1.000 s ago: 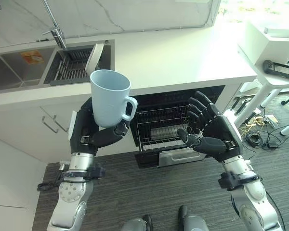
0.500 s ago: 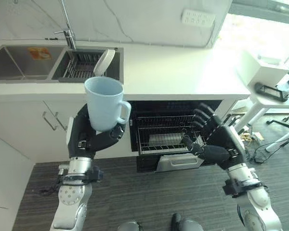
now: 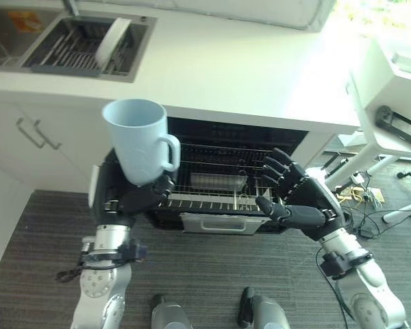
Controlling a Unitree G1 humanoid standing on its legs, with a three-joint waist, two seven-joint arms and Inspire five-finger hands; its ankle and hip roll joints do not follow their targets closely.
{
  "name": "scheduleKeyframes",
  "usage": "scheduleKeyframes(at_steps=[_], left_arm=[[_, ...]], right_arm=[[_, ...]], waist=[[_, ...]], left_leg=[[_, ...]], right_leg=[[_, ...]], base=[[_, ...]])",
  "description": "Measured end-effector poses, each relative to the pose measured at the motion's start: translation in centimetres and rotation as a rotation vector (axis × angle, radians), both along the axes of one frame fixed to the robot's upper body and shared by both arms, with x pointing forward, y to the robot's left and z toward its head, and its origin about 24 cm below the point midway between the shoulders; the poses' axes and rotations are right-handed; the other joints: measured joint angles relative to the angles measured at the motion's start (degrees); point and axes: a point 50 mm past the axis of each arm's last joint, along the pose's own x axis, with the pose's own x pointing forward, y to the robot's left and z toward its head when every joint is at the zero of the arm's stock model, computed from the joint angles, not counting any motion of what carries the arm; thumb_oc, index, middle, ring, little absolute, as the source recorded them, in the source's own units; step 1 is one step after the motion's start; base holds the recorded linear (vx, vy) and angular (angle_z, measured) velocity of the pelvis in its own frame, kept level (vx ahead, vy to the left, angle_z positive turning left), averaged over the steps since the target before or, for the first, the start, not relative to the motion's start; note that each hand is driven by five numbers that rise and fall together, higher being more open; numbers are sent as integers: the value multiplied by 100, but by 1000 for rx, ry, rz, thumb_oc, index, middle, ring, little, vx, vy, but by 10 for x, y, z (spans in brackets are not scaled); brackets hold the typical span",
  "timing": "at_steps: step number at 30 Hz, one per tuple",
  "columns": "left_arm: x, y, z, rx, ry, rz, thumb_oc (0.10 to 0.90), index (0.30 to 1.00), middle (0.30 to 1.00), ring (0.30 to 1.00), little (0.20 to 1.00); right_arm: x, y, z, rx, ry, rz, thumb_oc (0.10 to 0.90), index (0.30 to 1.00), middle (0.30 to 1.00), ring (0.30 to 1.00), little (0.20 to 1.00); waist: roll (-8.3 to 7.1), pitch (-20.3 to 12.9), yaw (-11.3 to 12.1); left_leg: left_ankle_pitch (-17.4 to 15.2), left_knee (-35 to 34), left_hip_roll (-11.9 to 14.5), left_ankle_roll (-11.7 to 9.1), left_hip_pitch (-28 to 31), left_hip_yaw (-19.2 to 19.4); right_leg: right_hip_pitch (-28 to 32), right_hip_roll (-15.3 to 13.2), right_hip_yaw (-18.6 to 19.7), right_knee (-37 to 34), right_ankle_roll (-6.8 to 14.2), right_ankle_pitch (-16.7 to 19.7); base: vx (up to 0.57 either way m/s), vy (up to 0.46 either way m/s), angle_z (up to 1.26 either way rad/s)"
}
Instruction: Place the dishes in the dishwasher.
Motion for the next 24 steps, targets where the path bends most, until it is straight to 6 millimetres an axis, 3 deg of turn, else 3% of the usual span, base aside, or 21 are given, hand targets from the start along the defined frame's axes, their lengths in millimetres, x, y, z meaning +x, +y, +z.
scheduleKeyframes(at_steps=[1,3,6,11,13,16,19,22,24], left_arm=[[2,-4,2,1,-11,-20,400,300,300,300,300],[4,-4,4,3,-18,-29,400,300,300,300,300],[9,-6,10,0,-45,-27,400,300,300,300,300],[12,-2,15,93,-56,-28,400,300,300,300,300],[13,-1,14,120,-53,-26,400,300,300,300,300],[16,4,5,164,-15,1,400,300,300,300,300],[20,15,-9,210,48,59,400,300,300,300,300],[25,23,-18,274,86,129,400,300,300,300,300],[25,22,-18,302,84,144,400,300,300,300,300]], right_arm=[[1,-2,1,-6,0,-16,800,900,900,900,900],[-4,1,-8,13,39,-16,800,900,900,900,900],[-13,8,-17,38,80,-6,800,900,900,900,900],[-4,20,-9,88,34,3,800,900,900,900,900],[-4,25,-10,120,33,2,800,900,900,900,900],[-4,26,-11,131,34,1,800,900,900,900,900],[-2,24,-11,127,28,-3,800,900,900,900,900],[7,24,-5,180,-14,28,800,900,900,900,900],[8,21,-2,187,-17,46,800,900,900,900,900]], waist=[[70,0,-6],[403,-59,23],[266,-122,20],[34,-260,26],[-32,-356,20],[30,-390,11],[64,-367,31],[-21,-373,44],[-57,-372,87]], left_leg=[[-234,186,-184,-5,-212,-11],[-223,208,-376,91,-572,-69],[-289,340,-704,238,-765,-259],[-677,820,-1052,657,-872,3],[-859,978,-1159,829,-857,181],[-934,1052,-1133,1035,-812,282],[-873,970,-1066,1083,-807,254],[-799,857,-1246,1161,-798,394],[-810,785,-1272,1123,-747,420]], right_leg=[[11,-31,-37,-44,-14,14],[147,79,-184,-2,19,-7],[270,-148,-411,-260,152,-1],[379,-516,-215,-581,459,328],[431,-604,-231,-758,359,685],[535,-531,-226,-976,111,1149],[385,-215,-50,-732,246,756],[26,-559,-80,-686,543,710],[69,-545,-125,-872,525,704]], base=[[30,59,24],[55,141,30],[110,272,51],[125,285,-12],[136,219,-31],[66,10,-19],[7,-215,-6],[57,-259,-6],[79,-211,3]])
